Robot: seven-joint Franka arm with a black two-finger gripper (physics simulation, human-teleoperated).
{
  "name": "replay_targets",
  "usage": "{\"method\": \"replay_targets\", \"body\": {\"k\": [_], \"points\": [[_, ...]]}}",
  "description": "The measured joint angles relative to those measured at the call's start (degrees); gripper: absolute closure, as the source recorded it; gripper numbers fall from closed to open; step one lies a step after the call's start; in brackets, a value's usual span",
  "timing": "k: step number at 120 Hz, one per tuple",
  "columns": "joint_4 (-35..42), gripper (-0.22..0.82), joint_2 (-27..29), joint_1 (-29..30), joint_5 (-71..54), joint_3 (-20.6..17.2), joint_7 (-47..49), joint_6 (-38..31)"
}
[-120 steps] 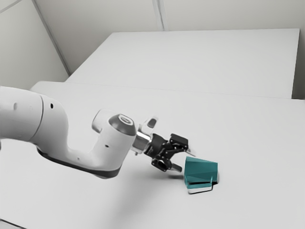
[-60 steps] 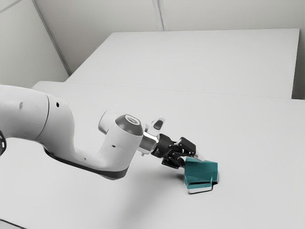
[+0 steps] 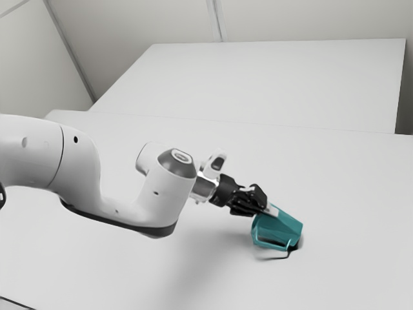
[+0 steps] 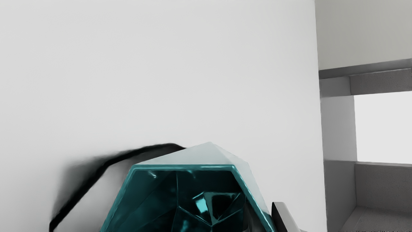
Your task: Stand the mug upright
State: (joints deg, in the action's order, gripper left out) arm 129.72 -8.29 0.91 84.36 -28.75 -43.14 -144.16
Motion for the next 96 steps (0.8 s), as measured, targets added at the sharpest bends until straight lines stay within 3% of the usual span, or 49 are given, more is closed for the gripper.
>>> {"method": "replay_targets", "body": {"k": [33,65,96], "points": [[-0.64,0.77,4.42,0.20,-3.85,-0.56,-0.27,-0.72],[-0.47,0.78,11.79,4.59,-39.00,-0.06,11.35,0.76],[-3.43,0.78,14.88,14.10,-71.58,0.17,26.82,11.56]]}}
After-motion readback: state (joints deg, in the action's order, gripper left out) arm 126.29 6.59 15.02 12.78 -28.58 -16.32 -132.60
